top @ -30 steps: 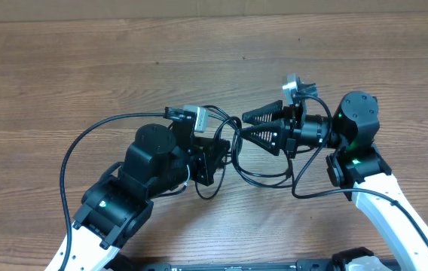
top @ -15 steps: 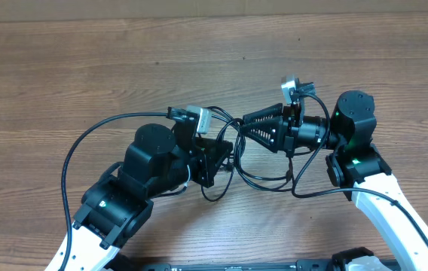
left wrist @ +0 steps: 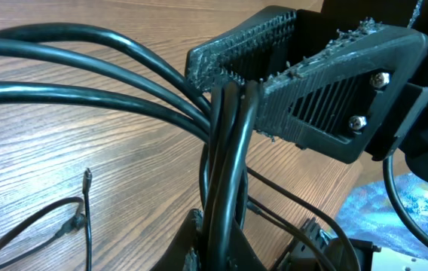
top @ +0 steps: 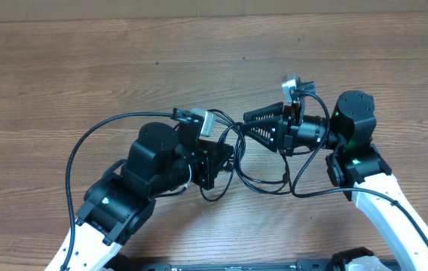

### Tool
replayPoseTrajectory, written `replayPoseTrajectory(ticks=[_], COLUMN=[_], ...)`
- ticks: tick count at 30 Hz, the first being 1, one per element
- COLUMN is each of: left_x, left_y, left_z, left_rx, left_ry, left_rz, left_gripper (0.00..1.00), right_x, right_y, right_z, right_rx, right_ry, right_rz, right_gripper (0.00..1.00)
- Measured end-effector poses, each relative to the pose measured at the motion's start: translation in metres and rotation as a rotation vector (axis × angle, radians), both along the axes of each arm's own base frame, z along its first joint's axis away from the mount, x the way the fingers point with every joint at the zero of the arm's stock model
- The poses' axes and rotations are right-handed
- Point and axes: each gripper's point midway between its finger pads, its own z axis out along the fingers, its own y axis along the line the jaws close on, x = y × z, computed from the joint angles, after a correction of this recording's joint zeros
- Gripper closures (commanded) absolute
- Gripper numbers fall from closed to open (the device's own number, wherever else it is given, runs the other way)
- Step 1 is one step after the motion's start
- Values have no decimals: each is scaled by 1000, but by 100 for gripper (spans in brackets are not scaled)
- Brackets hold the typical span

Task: Untangle cables

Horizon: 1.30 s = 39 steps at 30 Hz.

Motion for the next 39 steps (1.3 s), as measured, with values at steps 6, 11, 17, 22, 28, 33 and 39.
replayPoseTrajectory(ticks=[6, 11, 17, 22, 28, 33, 39], left_x=[1, 6, 18, 26, 30, 30, 26], left_y=[0, 4, 18, 23, 22, 20, 11], left_z=[0, -1, -8, -14, -21, -23, -17], left_rx=[2, 17, 81, 121, 140, 142, 98], left_ry=[-2, -13, -35, -52, -37, -32, -33], left_rz=[5, 32, 126, 161, 163, 159, 106], left_gripper=[96, 96, 96, 96, 96, 96, 96], right_x=[-2, -3, -7, -7, -7, -7, -1], right_y=[0, -1, -2, -2, -2, -2, -4], right_z=[-11, -20, -31, -32, -32, -32, -34], right_rx=[-18, -32, -49, -49, -49, -49, -58], right_ry=[74, 129, 212, 236, 236, 238, 236], right_rz=[-1, -6, -10, -11, -11, -12, -48], right_gripper=[58, 58, 59, 59, 59, 59, 59])
